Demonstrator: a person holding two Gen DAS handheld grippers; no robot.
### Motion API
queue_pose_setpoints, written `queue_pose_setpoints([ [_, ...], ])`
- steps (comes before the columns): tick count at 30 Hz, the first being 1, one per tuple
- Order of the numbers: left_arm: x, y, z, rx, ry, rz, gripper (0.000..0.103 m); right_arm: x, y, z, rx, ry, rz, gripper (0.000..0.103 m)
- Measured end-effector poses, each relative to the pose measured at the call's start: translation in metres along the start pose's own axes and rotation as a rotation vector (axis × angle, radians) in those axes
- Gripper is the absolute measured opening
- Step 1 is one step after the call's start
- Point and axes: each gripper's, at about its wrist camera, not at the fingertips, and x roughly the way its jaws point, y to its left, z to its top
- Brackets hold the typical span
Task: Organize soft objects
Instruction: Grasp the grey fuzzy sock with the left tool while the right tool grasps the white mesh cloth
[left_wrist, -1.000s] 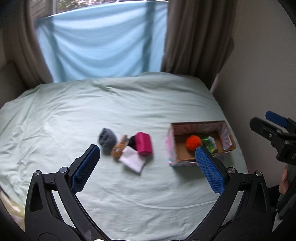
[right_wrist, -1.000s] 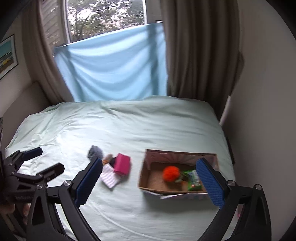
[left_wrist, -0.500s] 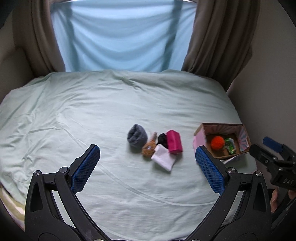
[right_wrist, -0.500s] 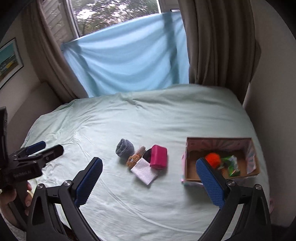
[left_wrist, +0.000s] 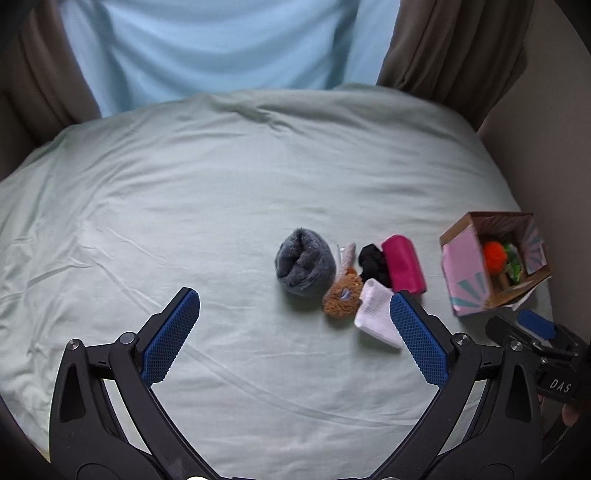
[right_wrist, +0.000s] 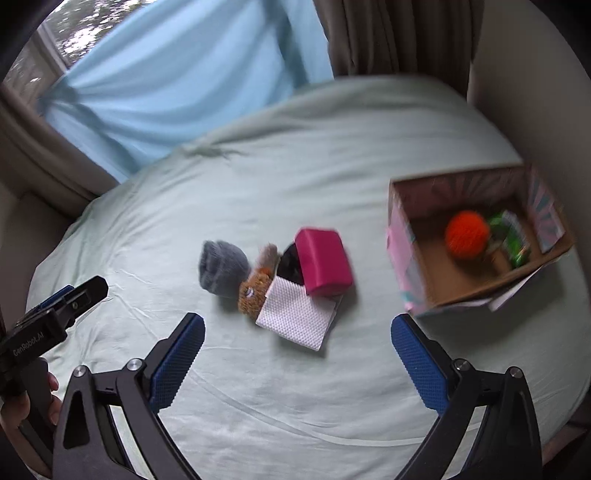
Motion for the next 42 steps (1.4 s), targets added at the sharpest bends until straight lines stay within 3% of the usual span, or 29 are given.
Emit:
queue_pose_setpoints([
  [6,0.078,0.010,0.006,0.034,0.082,0.005,0.103,0.065,-0.010,-0.011,0.172,0.046,-0.043,0.101],
  [17,0.170,0.013,0.022,0.039,0.169,-0.020,0.103,0.163,-0.010,-0.020,0.295,0.156,-0.037,0.101],
  [24,0.215,-0.004,0.029,0.108,0.222,-0.030,0.099,0.197,-0.019,-0.026,0.343,0.226,-0.032,0.098],
  [25,0.220,-0.005,0.030,0.114,0.231,-0.035,0.095,0.201,-0.020,-0.027,0.347,0.239,-0.032,0.096],
  [27,0.230,-0.008,0.029,0.123,0.259,-0.059,0.086,0.210,-0.022,-0.031,0.353,0.275,-0.039,0.075],
  [28,0.233,-0.010,0.029,0.123,0.268,-0.079,0.076,0.212,-0.023,-0.032,0.351,0.285,-0.048,0.072],
  [31,0.236,-0.017,0.030,0.133,0.277,-0.103,0.060,0.211,-0.022,-0.034,0.304,0.291,-0.082,0.060],
  [40,0.232,-0.033,0.026,0.162,0.262,-0.093,0.047,0.205,-0.021,-0.040,0.233,0.296,-0.115,0.029],
  [42,0.229,-0.029,0.025,0.159,0.254,-0.094,0.044,0.201,-0.021,-0.041,0.228,0.283,-0.103,0.016],
])
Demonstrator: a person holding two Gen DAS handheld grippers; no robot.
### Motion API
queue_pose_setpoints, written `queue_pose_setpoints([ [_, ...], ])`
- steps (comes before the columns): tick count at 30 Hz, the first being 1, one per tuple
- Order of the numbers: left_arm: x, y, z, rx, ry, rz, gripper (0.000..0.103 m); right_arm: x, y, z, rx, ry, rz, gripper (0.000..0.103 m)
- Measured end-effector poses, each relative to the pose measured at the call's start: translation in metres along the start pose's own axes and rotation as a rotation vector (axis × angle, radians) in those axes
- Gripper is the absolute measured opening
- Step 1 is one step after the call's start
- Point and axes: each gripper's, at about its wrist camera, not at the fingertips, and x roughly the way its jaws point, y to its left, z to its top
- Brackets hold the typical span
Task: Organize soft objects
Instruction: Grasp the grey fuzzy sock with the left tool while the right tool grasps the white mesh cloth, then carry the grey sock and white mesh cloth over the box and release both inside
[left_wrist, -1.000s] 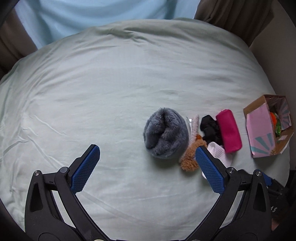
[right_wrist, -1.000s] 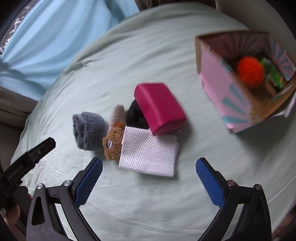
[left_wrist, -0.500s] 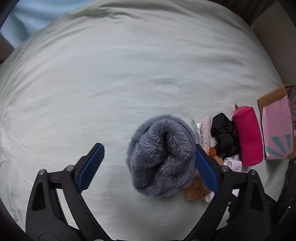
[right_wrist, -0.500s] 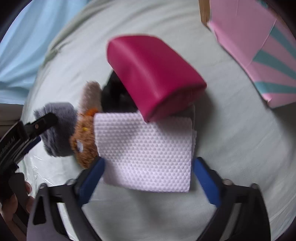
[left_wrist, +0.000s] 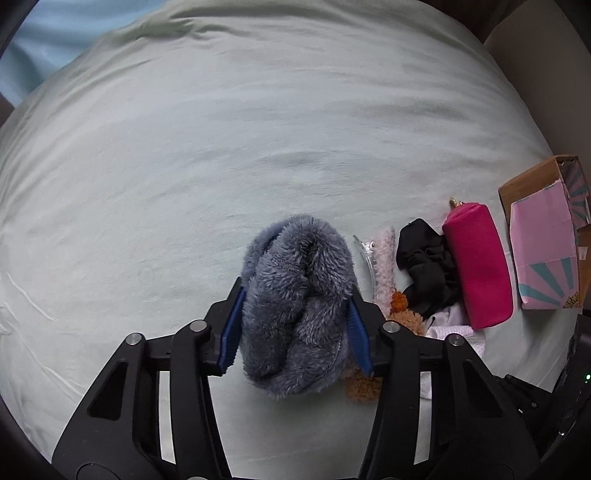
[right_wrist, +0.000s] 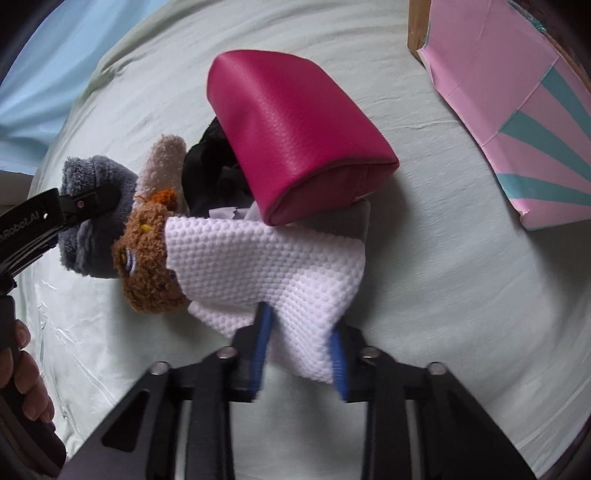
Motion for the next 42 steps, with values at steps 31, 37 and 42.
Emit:
queue_pose_setpoints([
  [31,-0.203,-0.016,-0.057,-0.084,-0.272,0.006,0.038,-0.167,-0.011,-0.022,-0.102,-0.285,0.179,0.008],
  [37,-0.249,-0.045,-0.059,-0.068,-0.343,0.019,0.038,-0.227,-0.025,-0.017,-0.138,-0.371,0.181,0.008],
  [42,-0.280,-0.086,-0.063,-0.086,-0.396,0.043,0.038,-0.265,-0.046,-0.002,-0.179,-0.426,0.203,0.008],
])
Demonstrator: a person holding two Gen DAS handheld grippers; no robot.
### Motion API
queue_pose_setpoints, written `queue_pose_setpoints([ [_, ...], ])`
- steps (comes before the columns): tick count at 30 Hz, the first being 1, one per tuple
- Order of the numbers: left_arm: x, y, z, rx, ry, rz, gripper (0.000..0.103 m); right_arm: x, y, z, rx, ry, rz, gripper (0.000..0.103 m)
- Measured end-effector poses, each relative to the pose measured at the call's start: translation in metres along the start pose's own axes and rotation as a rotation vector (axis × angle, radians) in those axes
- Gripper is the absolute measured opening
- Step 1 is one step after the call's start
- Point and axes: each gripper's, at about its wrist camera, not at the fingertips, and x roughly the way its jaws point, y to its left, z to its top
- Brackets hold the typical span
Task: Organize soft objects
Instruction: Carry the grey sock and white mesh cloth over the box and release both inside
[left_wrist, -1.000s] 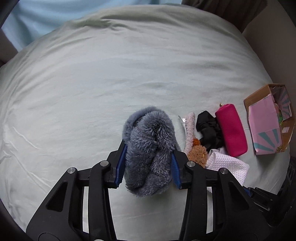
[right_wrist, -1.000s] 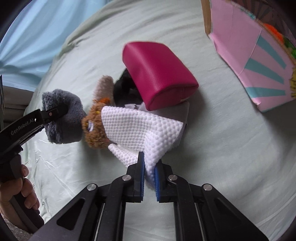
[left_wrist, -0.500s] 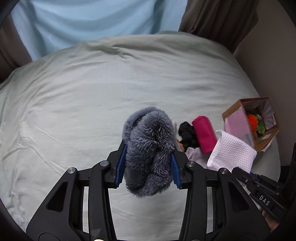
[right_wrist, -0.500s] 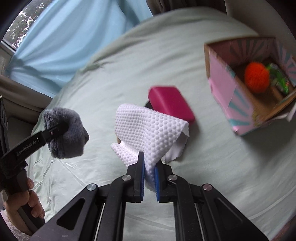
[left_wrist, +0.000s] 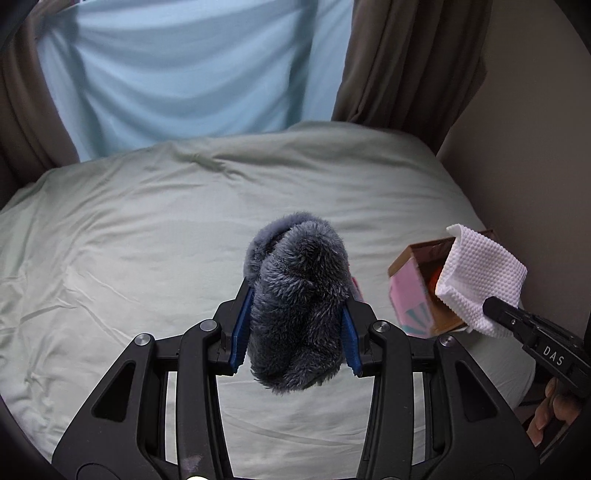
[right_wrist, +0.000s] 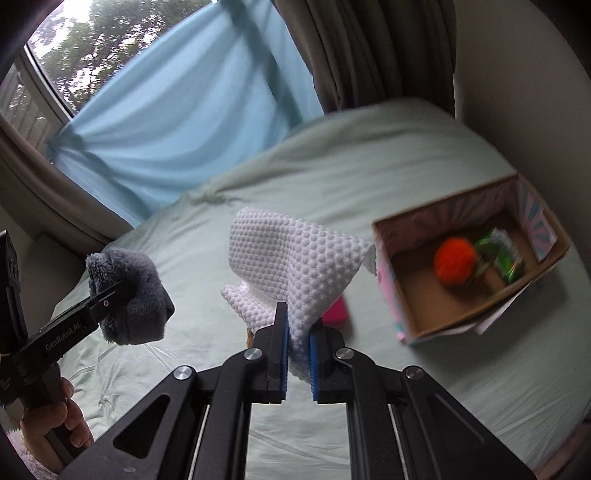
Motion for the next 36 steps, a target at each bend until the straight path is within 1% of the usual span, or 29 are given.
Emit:
queue_pose_setpoints([
  [4,-0.017,-0.039,0.003,-0.021,-0.031,0.021,0.038,-0.025,-0.025,0.019,-0.038,-0.010,0.032,0.008],
  [9,-0.019,-0.096,0.003,-0.058,-0.059,0.024,0.038,-0.051,-0.064,0.046,-0.094,-0.026,0.059,0.008],
  [14,-0.006,-0.159,0.003,-0.078,-0.058,0.003,0.038,-0.069,-0.109,0.072,-0.148,-0.026,0.062,0.008],
  [19,0.020,-0.217,0.003,-0.081,-0.019,-0.027,0.038,-0.074,-0.160,0.095,-0.174,0.011,0.038,0.008],
  [23,0.045,-0.255,0.004,-0.066,0.022,-0.039,0.038,-0.063,-0.197,0.106,-0.180,0.062,0.013,0.008],
  [27,0.079,-0.290,0.005,-0.047,0.082,-0.043,0.038,-0.042,-0.230,0.113,-0.166,0.134,-0.003,0.008],
  [28,0.087,-0.291,0.005,-0.042,0.093,-0.044,0.038,-0.037,-0.236,0.115,-0.162,0.148,-0.005,0.008],
  [32,0.131,-0.314,0.001,-0.014,0.172,-0.039,0.038,-0.010,-0.262,0.120,-0.145,0.209,-0.004,0.008],
  [36,0.176,-0.329,-0.010,-0.004,0.271,-0.020,0.038,0.021,-0.281,0.122,-0.124,0.273,0.008,0.008],
])
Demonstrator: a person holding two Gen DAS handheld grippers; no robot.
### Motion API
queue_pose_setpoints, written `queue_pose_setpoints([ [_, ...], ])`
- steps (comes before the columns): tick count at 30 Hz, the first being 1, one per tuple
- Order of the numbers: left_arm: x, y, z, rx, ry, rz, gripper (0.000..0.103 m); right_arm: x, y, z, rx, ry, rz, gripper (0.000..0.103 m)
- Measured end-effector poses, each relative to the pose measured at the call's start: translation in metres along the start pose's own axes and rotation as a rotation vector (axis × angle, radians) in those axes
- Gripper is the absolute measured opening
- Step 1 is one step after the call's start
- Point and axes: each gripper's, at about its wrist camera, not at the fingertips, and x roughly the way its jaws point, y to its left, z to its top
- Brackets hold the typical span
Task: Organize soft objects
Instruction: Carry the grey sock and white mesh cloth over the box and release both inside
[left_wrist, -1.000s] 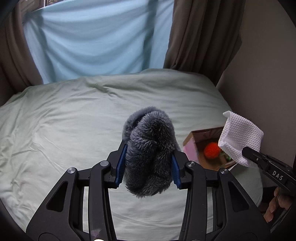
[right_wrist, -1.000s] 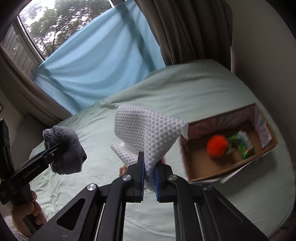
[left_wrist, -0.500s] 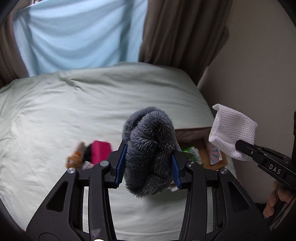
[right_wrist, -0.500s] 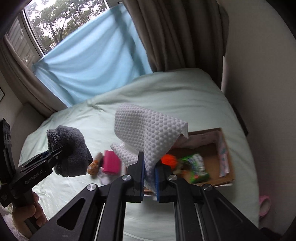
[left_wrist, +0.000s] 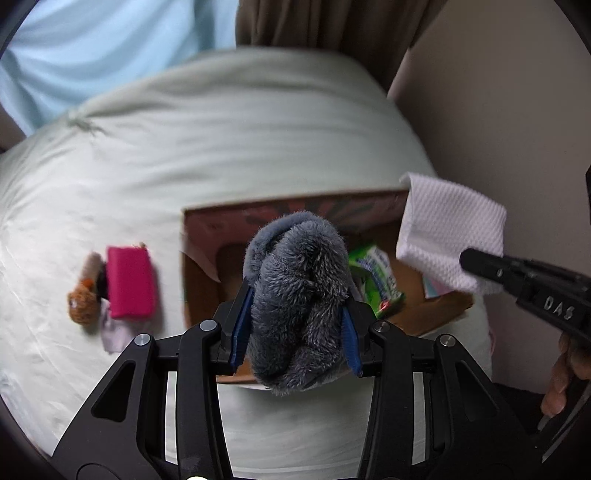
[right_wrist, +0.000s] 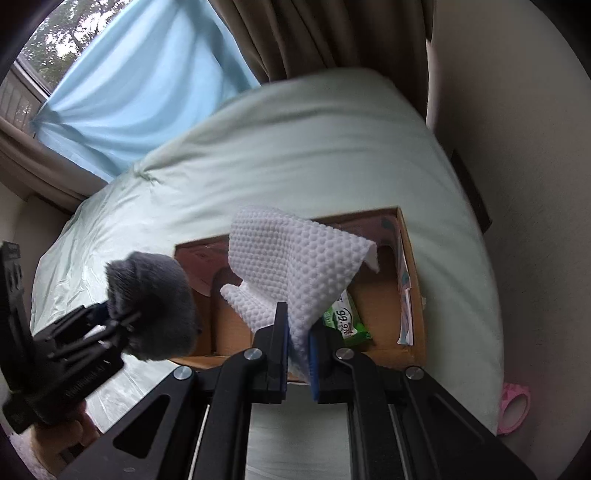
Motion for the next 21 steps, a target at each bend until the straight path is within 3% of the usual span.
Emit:
queue_pose_setpoints([
  [6,0.045,-0.004,-0.005,0.009,0.092,0.036,0.038,0.042,-0.019,0.009,0.012,0.104,0.012,0.008],
  [12,0.065,-0.004,-0.011,0.038,0.134,0.056,0.038,0.082,-0.030,0.010,0.035,0.200,0.013,0.008],
  [14,0.067,-0.008,-0.009,0.057,0.139,0.079,0.047,0.090,-0.033,0.012,0.047,0.222,0.024,0.008],
  [17,0.066,-0.010,-0.006,0.067,0.139,0.105,0.090,0.098,-0.035,0.017,0.054,0.246,0.030,0.009],
  [18,0.061,-0.009,-0.005,0.057,0.127,0.089,0.103,0.100,-0.036,0.019,0.055,0.251,0.035,0.020],
  [19,0.057,-0.008,-0.005,0.052,0.114,0.085,0.103,0.101,-0.037,0.020,0.054,0.248,0.032,0.031],
  [20,0.052,-0.007,-0.005,0.053,0.107,0.096,0.103,0.099,-0.037,0.022,0.053,0.236,0.022,0.072],
  [21,0.049,-0.005,-0.006,0.056,0.111,0.109,0.103,0.096,-0.039,0.022,0.055,0.228,0.018,0.103],
])
